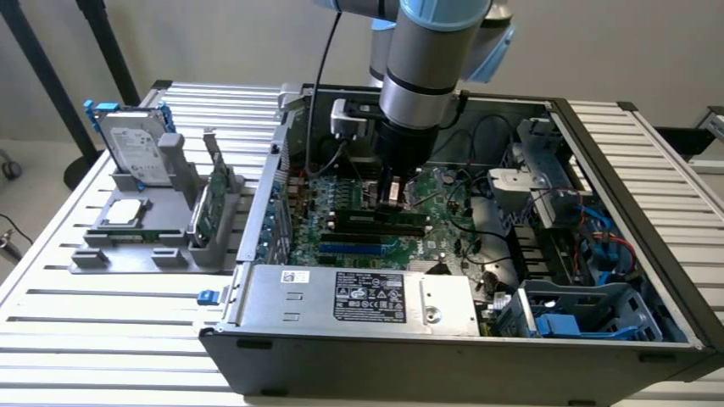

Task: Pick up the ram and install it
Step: 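Insert the ram into the slot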

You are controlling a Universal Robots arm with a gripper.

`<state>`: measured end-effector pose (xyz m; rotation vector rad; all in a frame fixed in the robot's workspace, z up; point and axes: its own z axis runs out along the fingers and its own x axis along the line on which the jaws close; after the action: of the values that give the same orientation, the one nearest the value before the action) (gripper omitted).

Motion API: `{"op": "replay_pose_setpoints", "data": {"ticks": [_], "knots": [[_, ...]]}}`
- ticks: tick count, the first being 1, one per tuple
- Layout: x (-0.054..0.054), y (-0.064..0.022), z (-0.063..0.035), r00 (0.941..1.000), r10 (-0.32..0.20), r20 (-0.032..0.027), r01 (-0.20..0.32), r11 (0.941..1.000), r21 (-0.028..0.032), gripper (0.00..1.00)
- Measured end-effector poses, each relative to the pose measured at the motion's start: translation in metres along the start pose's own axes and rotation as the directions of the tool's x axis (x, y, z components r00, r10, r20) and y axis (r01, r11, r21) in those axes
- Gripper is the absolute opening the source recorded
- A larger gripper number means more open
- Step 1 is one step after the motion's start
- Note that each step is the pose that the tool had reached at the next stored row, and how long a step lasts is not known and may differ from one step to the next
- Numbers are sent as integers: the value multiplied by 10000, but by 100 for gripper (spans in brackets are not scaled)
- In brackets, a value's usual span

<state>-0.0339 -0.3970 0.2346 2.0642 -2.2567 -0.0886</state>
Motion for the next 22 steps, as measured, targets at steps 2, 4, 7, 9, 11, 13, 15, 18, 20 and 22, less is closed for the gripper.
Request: {"op": "replay_pose_setpoints", "data": {"ticks": [2,4,7,9,11,13,15,18,20,22], "knots": [[-4,0,4,10000,-15,0,15,10000,1,14],[-10,0,7,10000,-29,-2,29,10000,1,14],[-14,0,14,10000,-55,-5,55,10000,1,14],[-15,0,21,10000,-71,-7,71,10000,2,14],[-16,-1,28,10000,-84,-8,84,10000,2,14],[-18,-2,35,10000,-97,-9,97,10000,2,14],[-19,-2,41,9999,-111,-11,111,9999,2,14],[-21,-2,47,9999,-132,-13,132,9999,2,14],[-21,-2,50,9999,-142,-13,142,9999,3,14],[-21,-5,66,9999,-161,0,161,9999,3,14]]}}
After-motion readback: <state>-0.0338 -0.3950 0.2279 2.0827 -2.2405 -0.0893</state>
